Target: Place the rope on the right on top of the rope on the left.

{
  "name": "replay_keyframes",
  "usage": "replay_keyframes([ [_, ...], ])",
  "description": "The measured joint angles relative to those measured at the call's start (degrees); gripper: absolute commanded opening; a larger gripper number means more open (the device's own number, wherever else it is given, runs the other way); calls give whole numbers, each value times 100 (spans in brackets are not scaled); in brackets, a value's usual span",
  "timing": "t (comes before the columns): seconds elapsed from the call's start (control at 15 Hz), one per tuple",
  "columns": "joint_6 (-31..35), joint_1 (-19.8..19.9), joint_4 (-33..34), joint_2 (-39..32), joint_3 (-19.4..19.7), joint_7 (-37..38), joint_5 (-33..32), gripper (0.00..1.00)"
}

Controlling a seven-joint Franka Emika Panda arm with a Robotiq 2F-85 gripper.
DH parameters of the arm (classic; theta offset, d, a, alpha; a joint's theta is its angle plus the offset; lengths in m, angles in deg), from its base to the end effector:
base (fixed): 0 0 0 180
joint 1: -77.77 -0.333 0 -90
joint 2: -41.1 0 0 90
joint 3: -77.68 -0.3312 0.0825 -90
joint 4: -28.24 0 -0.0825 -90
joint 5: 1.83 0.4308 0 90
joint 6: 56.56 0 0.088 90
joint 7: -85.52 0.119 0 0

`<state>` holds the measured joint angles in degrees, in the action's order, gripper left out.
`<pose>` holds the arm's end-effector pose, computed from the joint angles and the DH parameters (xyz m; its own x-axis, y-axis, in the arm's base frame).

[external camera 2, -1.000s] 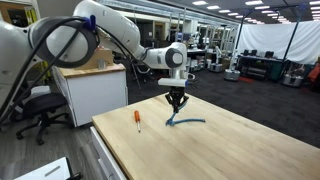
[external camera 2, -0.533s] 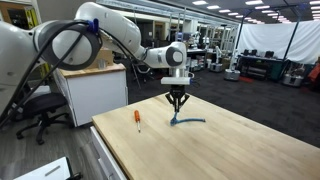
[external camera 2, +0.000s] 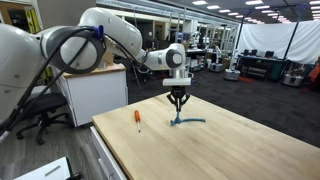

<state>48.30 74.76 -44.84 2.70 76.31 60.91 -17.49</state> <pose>0.7762 0.0304 0.3349 0.8234 0.5271 -0.2104 0.5612 -0.8112 0.1641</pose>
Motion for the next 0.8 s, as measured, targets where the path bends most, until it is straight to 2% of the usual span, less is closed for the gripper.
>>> replay_keyframes([
  [0.47, 645, 98, 934, -1007, -55, -1175, -61, 3],
  [0.8, 763, 222, 1585, -1576, -111, -2020, -20, 3],
])
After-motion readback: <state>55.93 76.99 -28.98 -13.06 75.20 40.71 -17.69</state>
